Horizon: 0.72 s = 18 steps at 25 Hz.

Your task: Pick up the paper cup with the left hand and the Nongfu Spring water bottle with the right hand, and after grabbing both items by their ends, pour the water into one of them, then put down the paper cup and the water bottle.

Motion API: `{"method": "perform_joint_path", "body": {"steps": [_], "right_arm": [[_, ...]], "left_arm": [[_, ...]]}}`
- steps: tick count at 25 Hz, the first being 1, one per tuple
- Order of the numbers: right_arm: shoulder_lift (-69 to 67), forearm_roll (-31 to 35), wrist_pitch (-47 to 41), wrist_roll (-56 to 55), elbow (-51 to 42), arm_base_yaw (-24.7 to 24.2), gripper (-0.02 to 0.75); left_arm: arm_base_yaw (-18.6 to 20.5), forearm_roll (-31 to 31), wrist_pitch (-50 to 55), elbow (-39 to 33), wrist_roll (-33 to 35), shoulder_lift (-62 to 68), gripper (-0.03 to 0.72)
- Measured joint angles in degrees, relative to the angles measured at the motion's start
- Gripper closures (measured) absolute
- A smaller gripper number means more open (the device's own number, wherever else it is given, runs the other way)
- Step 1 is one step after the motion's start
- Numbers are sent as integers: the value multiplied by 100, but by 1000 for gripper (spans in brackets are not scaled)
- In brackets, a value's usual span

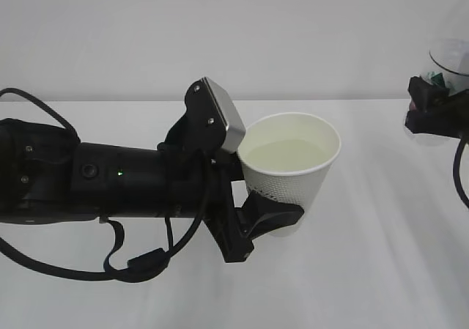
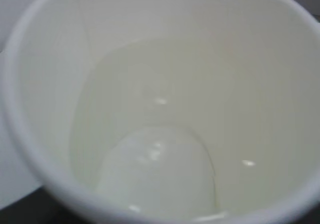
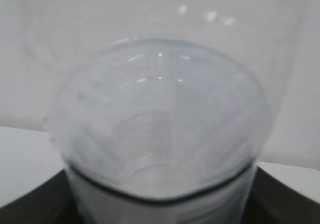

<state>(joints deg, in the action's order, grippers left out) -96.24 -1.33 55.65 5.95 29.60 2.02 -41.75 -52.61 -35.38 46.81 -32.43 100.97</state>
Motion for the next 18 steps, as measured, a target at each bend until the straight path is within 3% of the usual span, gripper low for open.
{"method": "perform_joint_path", "body": {"steps": [18], "right_arm": [[-1510, 0, 170, 10, 1090, 0, 271]], "left_arm": [[0, 0, -10, 0, 0, 0, 187]]}}
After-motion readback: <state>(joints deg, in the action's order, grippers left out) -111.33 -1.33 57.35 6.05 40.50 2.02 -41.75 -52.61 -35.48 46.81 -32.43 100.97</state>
